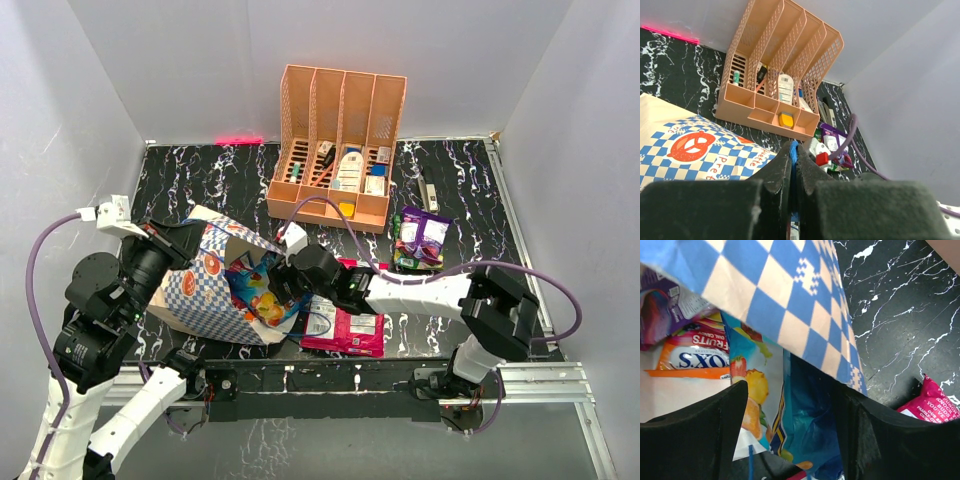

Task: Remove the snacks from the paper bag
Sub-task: Take out the snack from the paper bag.

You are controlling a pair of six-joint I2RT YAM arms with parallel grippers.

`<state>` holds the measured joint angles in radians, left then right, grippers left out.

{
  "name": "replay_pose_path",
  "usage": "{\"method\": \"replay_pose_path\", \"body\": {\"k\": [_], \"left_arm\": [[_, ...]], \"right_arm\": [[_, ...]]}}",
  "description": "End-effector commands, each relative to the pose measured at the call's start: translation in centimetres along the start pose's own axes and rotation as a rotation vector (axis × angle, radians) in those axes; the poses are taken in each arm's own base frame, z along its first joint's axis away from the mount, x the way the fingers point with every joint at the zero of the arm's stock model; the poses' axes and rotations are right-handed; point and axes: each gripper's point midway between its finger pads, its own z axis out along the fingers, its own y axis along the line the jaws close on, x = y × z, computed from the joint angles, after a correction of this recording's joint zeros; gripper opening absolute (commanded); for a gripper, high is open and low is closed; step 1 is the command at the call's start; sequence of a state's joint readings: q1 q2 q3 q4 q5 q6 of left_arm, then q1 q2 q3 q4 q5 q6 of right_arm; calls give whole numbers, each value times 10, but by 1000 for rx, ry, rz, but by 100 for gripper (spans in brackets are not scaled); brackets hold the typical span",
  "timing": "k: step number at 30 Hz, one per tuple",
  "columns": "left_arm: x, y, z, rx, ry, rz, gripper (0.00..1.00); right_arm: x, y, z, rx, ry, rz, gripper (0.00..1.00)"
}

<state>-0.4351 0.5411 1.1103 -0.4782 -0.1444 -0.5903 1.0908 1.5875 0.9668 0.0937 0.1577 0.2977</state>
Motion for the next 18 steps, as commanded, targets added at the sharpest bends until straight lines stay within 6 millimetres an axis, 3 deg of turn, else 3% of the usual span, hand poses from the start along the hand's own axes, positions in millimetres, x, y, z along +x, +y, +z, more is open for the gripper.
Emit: {"method": "replay_pose_path", "body": {"k": [1,4,10,13,14,17,18], "left_arm": [[1,-8,0,47,11,21,0],[5,-10,1,63,24,18,0],[8,-11,0,71,40,20,0],[9,-11,-1,72,46,22,0],[10,-10,-2,70,50,23,0],[11,-7,-5,58,50,22,0],[11,-5,-6,51,50,24,0]], "right_arm": [[-31,-1,10,17,-106,-46,74],[-29,2,21,0,-117,-35,76],[-45,10,40,-17,-241,95,78],[-35,7,58,-1,-248,108,72],[-34,7,62,-2,-246,93,67],[-34,21,61,-81,-221,-19,34],[-35,25,57,-99,-224,-57,28]]}}
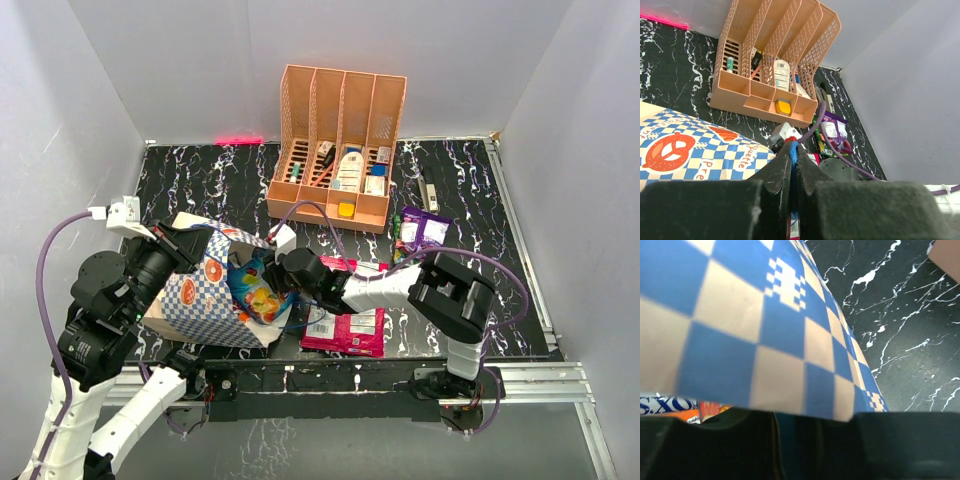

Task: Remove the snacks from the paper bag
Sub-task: Take out the snack from the paper bag.

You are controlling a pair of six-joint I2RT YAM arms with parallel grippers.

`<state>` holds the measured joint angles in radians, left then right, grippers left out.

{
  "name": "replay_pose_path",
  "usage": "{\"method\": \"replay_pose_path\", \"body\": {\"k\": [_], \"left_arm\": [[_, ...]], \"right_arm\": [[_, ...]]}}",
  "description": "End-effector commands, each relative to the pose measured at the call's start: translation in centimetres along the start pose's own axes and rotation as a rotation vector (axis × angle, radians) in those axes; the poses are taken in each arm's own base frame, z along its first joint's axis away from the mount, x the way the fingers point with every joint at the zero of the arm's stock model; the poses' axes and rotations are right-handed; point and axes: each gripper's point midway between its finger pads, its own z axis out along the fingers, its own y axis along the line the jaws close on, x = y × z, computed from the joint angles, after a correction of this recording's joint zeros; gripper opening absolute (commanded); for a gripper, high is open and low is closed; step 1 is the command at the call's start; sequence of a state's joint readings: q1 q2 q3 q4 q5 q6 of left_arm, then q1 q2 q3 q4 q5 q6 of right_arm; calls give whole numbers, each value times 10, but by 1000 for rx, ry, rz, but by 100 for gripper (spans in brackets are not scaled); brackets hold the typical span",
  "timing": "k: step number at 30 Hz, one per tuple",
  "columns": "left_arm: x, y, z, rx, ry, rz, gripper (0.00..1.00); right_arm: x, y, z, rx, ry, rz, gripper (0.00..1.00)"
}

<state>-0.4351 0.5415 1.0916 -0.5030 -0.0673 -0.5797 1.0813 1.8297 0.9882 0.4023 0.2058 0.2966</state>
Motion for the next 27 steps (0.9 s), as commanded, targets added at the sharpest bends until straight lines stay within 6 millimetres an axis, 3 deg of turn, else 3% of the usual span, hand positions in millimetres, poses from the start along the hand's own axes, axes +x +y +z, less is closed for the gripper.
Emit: {"method": "replay_pose_path", "body": {"k": [1,6,13,18,24,27], "left_arm": [[-7,0,-7,3,-30,9,0],[-4,10,-11,-33,-48,-2,0],[-5,18,-13,-69,-64,11,0],[-7,20,-16,-78,-74,14,0],[-6,22,-18,-84,-79,18,0],[-7,25,-19,-98,-81,29,0]], "right_arm": [[-48,36,-7,-151,-135,-88,21],[-78,48,-37,-220,-185,-134,8],[-116,60,-80,-284,-237,-100,7],[-132,51,-115,-260,-244,-151,7],[-159,38,-176,-245,-301,-265,7],[-158,25,-199,-201,-253,-310,7]]}}
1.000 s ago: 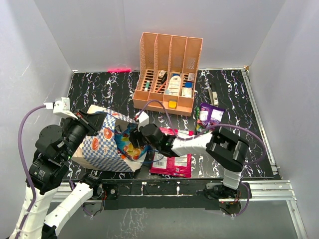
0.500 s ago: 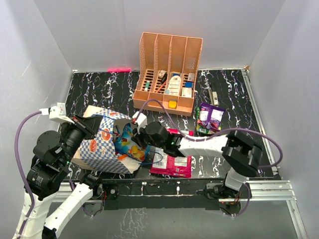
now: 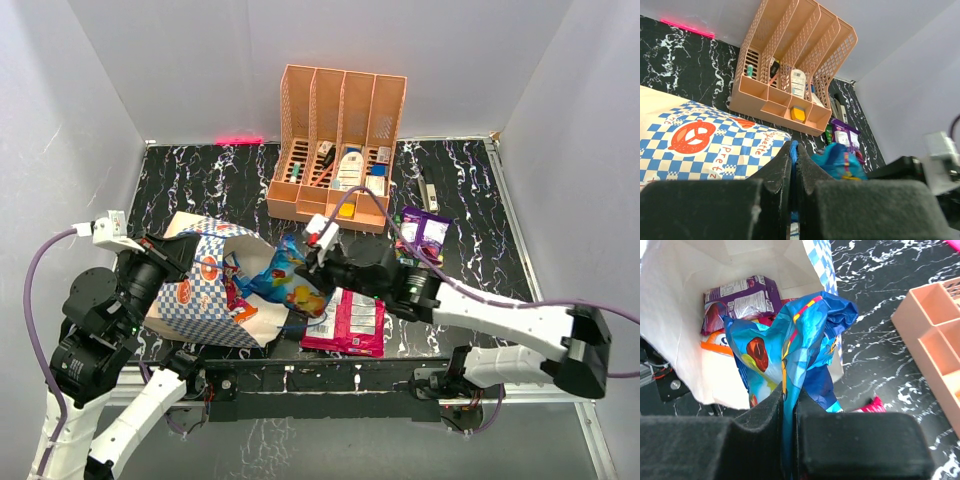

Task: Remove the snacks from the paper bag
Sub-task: Take out the snack from the paper bag, then place the snack at the center of the board.

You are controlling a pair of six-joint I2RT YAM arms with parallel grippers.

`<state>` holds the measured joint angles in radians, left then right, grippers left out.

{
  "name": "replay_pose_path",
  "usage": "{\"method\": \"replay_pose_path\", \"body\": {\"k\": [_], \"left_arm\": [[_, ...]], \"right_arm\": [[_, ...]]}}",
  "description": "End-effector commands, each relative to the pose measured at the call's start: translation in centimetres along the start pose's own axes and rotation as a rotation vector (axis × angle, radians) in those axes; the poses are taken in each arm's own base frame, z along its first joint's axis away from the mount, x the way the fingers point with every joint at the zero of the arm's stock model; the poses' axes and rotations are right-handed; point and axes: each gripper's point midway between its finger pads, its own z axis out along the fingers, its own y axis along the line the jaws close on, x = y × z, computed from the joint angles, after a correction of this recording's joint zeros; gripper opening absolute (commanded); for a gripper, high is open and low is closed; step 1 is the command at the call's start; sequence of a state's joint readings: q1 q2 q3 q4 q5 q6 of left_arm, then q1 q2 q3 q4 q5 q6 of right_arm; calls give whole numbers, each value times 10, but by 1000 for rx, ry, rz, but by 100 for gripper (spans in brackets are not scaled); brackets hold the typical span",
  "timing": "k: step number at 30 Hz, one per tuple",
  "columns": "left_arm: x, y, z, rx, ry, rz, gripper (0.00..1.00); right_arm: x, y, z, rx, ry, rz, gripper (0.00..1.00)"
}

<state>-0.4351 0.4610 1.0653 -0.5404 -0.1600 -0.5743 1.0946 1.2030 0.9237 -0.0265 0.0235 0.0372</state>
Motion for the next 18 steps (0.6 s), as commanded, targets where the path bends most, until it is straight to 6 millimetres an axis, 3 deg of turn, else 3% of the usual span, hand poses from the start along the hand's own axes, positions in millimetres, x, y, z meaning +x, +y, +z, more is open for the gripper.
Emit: {"method": "replay_pose_path", "body": {"k": [1,4,8,11,18], "left_arm": [[-3,8,-2,-35,-18,28,0],[-4,11,-2,-47,-26,40,0],[-3,15,0,-63,-25,62,0],[-2,16,2,-65,-23,78,0],[-9,17,4,-82,-27,126,0]], "right_arm": [[-55,-12,-47,56,-96,-87,7],[-40,-34,-69,169,-15,-81,7],[-2,-48,-80,180,152,-76,7],[18,-48,-81,91,226,-74,7],[45,-47,-70,-206,286,7,7]]}}
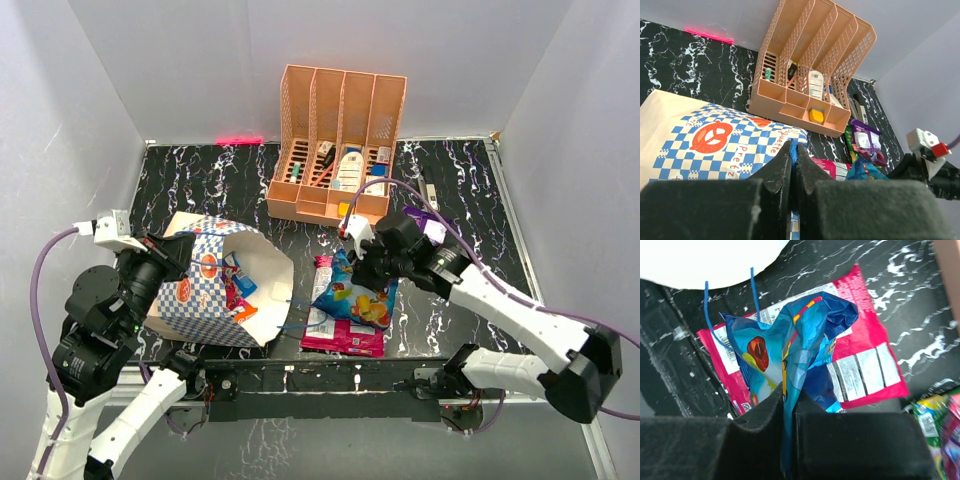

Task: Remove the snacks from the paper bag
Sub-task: Place the snack at the center of the board.

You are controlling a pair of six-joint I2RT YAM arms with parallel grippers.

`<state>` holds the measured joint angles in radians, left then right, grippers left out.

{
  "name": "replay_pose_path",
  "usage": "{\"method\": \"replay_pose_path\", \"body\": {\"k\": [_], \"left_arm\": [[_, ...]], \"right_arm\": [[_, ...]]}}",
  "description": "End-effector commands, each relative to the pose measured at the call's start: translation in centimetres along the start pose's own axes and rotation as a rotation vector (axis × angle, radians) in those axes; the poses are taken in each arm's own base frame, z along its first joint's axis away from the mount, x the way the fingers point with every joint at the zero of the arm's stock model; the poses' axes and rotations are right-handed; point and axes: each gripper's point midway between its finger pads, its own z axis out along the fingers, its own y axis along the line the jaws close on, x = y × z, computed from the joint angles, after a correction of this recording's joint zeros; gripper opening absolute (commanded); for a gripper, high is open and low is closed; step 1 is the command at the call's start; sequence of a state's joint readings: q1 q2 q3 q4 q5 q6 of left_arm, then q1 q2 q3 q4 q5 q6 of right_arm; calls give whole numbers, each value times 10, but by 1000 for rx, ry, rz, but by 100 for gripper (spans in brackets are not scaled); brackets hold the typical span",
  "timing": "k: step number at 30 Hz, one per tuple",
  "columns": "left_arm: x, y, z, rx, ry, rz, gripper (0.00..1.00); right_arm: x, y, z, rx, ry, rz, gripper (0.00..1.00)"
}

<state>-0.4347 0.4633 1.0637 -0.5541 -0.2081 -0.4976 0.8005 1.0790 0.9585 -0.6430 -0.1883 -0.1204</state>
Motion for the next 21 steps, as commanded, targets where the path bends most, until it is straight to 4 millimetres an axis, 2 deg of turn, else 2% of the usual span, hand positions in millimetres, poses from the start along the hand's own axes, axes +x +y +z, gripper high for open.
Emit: {"method": "replay_pose_path", "body": {"k": [1,4,7,12,14,17,21], "left_arm": [[-9,4,4,-33,-20,52,0],[-13,6,2,-44,-29,68,0],[-21,13,-3,-85,-48,84,0],[-46,43,-16,-272,-129,106,0],[-53,49,-17,-312,-148,143,0],[-58,47,-12,-310,-149,200,0],[-52,40,-2,-272,-108,240,0]], "right_arm": [[-41,16,1,-265,-141,-56,7],[-40,19,8,-374,-151,-64,7],[-39,18,19,-396,-158,-79,7],[-39,19,33,-428,-163,-35,7],[-39,16,41,-412,-169,5,8],[-33,18,49,-425,-147,66,8],[-14,12,55,-386,-61,112,8]]}}
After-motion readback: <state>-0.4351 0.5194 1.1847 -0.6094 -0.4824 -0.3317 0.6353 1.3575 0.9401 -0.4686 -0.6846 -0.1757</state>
